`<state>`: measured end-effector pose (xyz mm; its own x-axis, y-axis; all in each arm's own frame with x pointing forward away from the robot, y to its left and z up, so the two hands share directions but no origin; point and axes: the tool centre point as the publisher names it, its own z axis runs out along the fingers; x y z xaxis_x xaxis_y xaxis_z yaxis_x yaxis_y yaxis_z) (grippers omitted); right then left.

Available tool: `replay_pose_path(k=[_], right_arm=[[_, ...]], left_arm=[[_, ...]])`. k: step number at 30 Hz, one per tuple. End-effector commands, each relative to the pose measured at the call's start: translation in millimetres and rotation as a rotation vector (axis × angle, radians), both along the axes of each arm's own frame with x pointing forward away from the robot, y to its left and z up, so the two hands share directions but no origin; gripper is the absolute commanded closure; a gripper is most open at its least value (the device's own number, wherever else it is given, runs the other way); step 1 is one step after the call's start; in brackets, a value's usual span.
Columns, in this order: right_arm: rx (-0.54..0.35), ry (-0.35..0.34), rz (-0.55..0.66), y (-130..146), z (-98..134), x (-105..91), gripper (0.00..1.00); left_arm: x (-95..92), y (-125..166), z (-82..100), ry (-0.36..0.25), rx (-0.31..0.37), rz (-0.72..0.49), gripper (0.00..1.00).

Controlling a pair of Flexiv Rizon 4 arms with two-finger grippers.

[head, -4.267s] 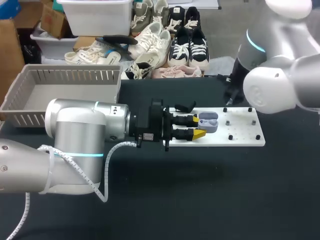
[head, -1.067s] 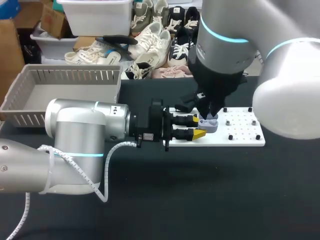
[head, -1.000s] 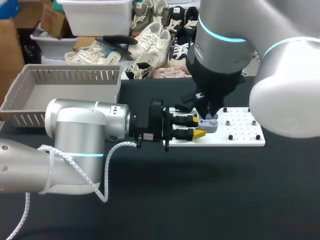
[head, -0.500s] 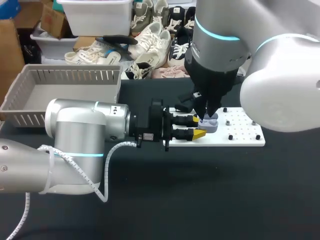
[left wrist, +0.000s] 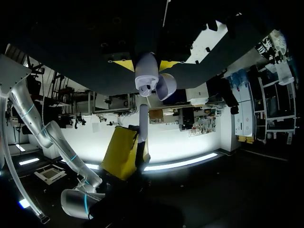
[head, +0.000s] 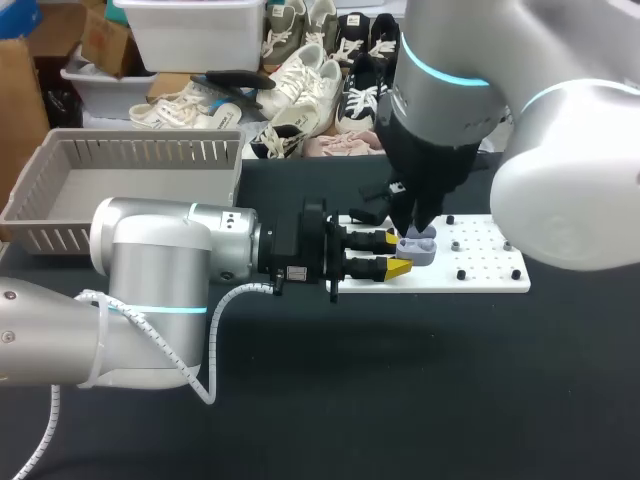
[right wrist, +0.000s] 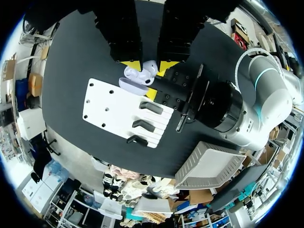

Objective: Pick up each earbud case from the left stands, insert the matching earbuds, close the lid, and place the case in the box.

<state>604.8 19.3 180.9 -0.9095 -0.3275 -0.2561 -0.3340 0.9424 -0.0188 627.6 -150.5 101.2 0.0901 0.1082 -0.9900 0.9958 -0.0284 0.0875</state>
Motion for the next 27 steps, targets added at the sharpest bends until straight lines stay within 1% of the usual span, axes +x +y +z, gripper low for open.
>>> replay_pose_path(k=[1, 10, 27], right_arm=[[0.020, -0.011, -0.004, -4.2, -7.1, -0.3, 1.00], [0.053, 0.014, 0.001, -7.9, -11.4, 5.7, 1.00], [0.050, 0.027, 0.019, -8.6, -17.0, 6.3, 1.00]], left_arm=[[0.5, -0.1, -0.7, 0.000, -0.002, 0.000, 1.00], [0.5, -0.1, -0.7, 0.000, -0.002, 0.000, 1.00], [0.5, -0.1, -0.7, 0.000, -0.002, 0.000, 1.00]])
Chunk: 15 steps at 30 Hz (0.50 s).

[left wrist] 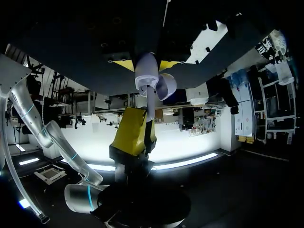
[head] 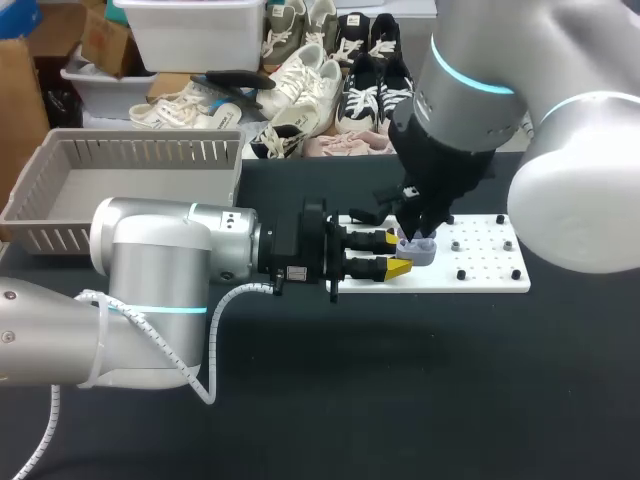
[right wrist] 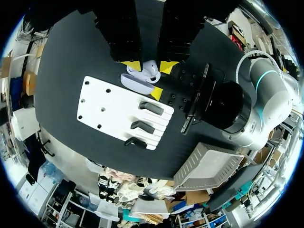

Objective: Pick up each earbud case from the left stands, insert the matching earbuds, close the lid, and place the case in the box.

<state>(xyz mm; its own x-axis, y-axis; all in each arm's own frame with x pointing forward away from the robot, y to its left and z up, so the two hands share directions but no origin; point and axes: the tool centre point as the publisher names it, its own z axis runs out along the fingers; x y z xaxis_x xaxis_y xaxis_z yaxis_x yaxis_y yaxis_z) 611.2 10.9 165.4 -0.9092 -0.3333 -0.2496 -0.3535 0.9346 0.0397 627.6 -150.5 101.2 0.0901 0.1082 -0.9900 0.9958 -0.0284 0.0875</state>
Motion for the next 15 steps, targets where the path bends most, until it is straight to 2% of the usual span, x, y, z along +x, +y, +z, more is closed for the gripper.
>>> replay_pose_path(k=[1, 15], right_arm=[[-0.003, 0.002, -0.002, -0.4, -1.7, -0.2, 1.00], [-0.013, 0.003, 0.002, 2.5, -4.0, 1.6, 1.00]], left_arm=[[0.5, -0.1, -0.7, 0.000, -0.002, 0.000, 1.00], [0.5, -0.1, -0.7, 0.000, -0.002, 0.000, 1.00]])
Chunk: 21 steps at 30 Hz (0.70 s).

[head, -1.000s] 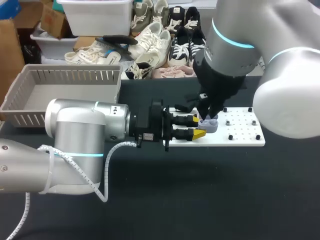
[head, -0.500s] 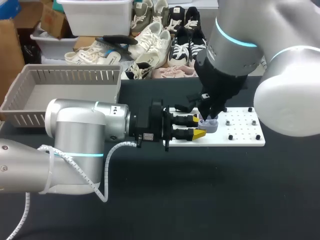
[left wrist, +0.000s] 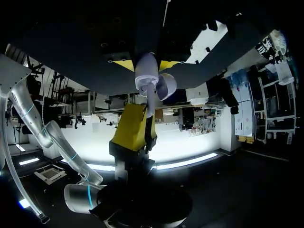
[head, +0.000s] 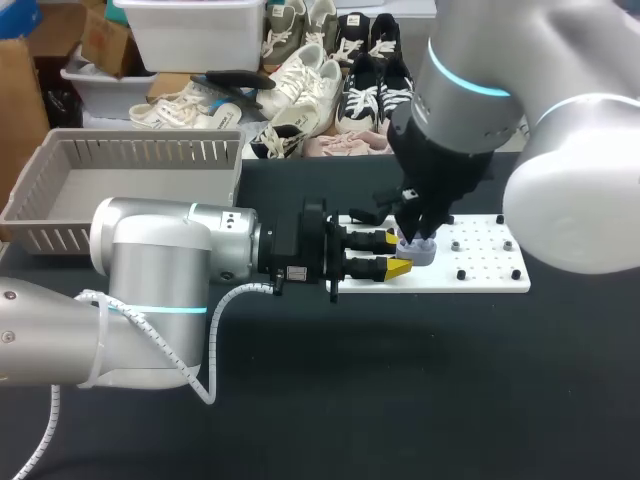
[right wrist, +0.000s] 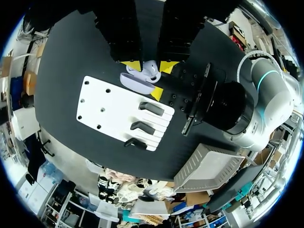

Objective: Pick up each earbud case from the left stands, insert the matching earbuds, close the lid, and place the case in the box.

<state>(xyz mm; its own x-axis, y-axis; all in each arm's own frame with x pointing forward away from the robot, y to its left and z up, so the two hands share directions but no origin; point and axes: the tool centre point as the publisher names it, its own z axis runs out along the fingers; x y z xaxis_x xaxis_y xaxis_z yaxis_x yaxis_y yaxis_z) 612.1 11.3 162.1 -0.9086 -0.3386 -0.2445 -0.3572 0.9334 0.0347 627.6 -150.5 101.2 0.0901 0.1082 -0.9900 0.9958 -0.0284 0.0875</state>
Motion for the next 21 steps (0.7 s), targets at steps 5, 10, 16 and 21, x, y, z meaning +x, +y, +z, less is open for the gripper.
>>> replay_pose_path(k=[5, 10, 16, 21], right_arm=[[-0.010, 0.002, -0.001, 2.7, -3.0, 2.7, 1.00], [-0.014, 0.004, 0.002, 4.0, -3.6, 3.0, 1.00], [-0.020, 0.004, 0.003, 4.9, -4.4, 2.4, 1.00], [-0.024, 0.007, -0.001, 4.3, -6.1, 2.7, 1.00]], left_arm=[[0.5, -0.1, -0.7, 0.000, -0.002, 0.000, 1.00], [0.5, -0.1, -0.7, 0.000, -0.002, 0.000, 1.00], [0.5, -0.1, -0.7, 0.000, -0.002, 0.000, 1.00], [0.5, -0.1, -0.7, 0.000, -0.002, 0.000, 1.00]])
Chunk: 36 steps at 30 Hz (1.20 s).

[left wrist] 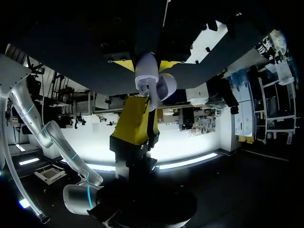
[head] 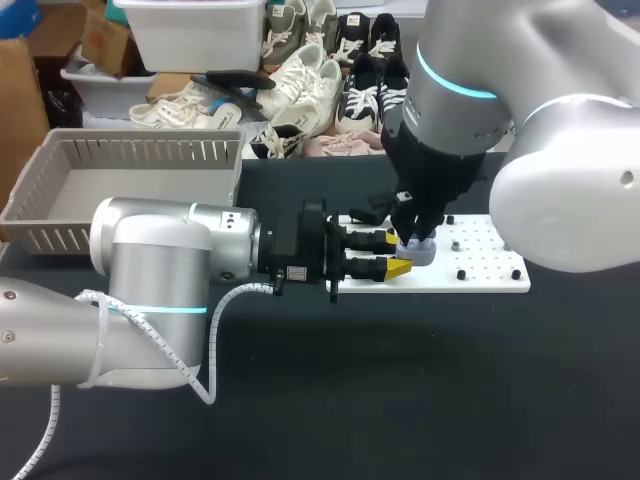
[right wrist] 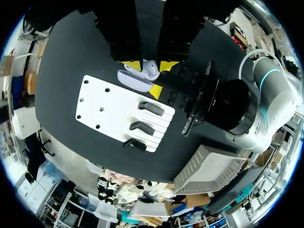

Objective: Pick up each earbud case from the left stands, insert the matching earbuds, close the lid, and place the case in the box.

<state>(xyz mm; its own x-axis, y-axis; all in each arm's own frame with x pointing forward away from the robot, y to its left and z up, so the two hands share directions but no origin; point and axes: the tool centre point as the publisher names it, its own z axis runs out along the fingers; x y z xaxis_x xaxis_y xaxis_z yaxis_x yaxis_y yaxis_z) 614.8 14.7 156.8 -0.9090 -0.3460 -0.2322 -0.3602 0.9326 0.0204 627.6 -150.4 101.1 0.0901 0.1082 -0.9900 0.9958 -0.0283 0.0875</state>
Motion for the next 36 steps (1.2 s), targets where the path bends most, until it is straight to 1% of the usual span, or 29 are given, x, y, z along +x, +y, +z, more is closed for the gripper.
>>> replay_pose_path(k=[1, 23, 26, 27, 29, 31, 36], right_arm=[[-0.007, 0.001, -0.005, 0.9, -1.0, 0.1, 1.00], [-0.028, 0.024, -0.001, 3.9, -9.7, 1.5, 1.00], [-0.027, 0.023, -0.004, 3.3, -9.0, 1.2, 0.76], [-0.026, 0.023, -0.004, 3.0, -8.6, 1.1, 0.73], [-0.006, 0.023, -0.006, 2.6, -7.2, 0.7, 0.67], [-0.008, 0.023, -0.007, 2.5, -7.0, 0.7, 0.63], [0.006, 0.014, -0.005, 3.2, -0.6, -3.7, 0.59]], left_arm=[[0.4, -0.1, -0.6, 0.000, -0.002, 0.000, 1.00], [0.4, -0.1, -0.6, 0.000, -0.002, 0.000, 1.00], [0.4, -0.1, -0.6, 0.000, -0.002, 0.000, 1.00], [0.4, -0.1, -0.6, 0.000, -0.002, 0.000, 1.00], [0.4, -0.1, -0.6, 0.000, -0.002, 0.000, 1.00], [0.4, -0.1, -0.6, 0.000, -0.002, 0.000, 1.00], [0.4, -0.1, -0.6, 0.000, -0.002, 0.000, 1.00]])
